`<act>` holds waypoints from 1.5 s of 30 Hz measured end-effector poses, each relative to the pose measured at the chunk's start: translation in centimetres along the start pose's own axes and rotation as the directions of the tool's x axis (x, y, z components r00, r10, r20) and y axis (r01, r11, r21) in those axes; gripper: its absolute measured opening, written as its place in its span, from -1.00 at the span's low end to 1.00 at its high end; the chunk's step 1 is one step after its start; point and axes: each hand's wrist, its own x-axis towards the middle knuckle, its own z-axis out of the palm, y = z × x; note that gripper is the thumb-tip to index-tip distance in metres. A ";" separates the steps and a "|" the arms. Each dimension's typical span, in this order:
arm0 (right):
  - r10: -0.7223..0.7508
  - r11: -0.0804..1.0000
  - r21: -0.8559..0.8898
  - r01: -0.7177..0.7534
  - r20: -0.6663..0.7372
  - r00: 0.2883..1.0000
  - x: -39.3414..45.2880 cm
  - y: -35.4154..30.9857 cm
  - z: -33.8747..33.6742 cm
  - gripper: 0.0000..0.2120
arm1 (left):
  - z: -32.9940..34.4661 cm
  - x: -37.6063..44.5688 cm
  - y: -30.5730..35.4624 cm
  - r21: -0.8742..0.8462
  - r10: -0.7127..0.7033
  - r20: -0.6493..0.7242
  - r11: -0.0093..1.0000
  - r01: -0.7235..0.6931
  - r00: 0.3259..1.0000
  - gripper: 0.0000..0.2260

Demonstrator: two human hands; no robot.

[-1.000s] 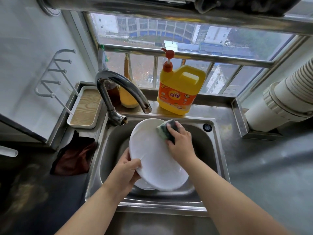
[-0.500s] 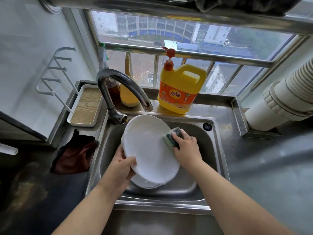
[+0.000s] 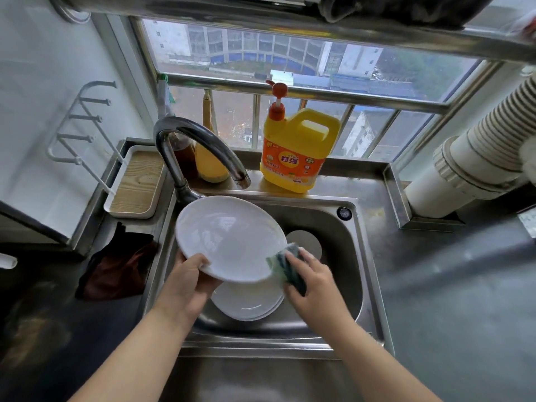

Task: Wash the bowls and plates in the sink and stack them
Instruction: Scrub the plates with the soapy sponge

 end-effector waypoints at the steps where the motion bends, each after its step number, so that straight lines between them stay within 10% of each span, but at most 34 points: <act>1: 0.055 0.998 -0.012 -0.055 -0.030 0.998 0.2 0.7 -0.7 -0.43 | -0.1 -0.1 0.2 -0.010 -0.023 0.013 1.000 0.024 1.000 -0.47; 10: 0.036 0.996 -0.093 -0.001 0.376 0.926 -0.8 0.4 -6.2 -0.02 | -0.2 -0.4 0.6 0.016 -0.112 0.040 0.994 0.112 0.993 -0.61; 22: 0.041 0.999 -0.031 -0.031 0.403 0.914 1.0 -1.3 -5.6 -0.51 | -1.1 0.7 -0.8 0.399 -0.119 -0.070 0.907 0.137 0.990 -0.56; 24: 0.055 0.997 -0.079 -0.024 0.420 0.906 1.5 -1.7 -5.7 -0.55 | -1.7 0.9 -1.1 0.669 -0.042 -0.017 0.742 0.042 0.999 -0.39; 27: 0.075 0.990 -0.139 -0.016 0.430 0.900 2.4 -2.2 -5.8 -0.58 | -2.3 1.0 -1.3 0.954 0.015 0.251 0.165 -0.250 0.968 -0.26; 30: 0.091 0.980 -0.198 0.000 0.453 0.887 3.1 -2.6 -6.0 -0.59 | -1.2 1.0 -2.3 0.903 -0.182 0.425 0.015 -0.430 0.887 -0.25; 34: 0.084 0.976 -0.218 0.029 0.491 0.867 3.6 -2.7 -6.2 -0.66 | 0.7 1.4 -4.3 0.771 -0.129 0.598 -0.177 -0.611 0.791 -0.77; 41: 0.039 0.999 -0.019 -0.034 0.476 0.879 3.2 -1.4 -6.3 -0.45 | 1.6 1.3 -4.5 0.703 0.204 0.706 -0.083 -0.706 0.679 -0.85; 45: 0.027 0.982 0.169 -0.085 0.317 0.948 2.8 -0.5 -6.4 -0.23 | 2.6 1.2 -3.9 0.736 0.244 0.413 0.479 -0.479 0.877 -0.79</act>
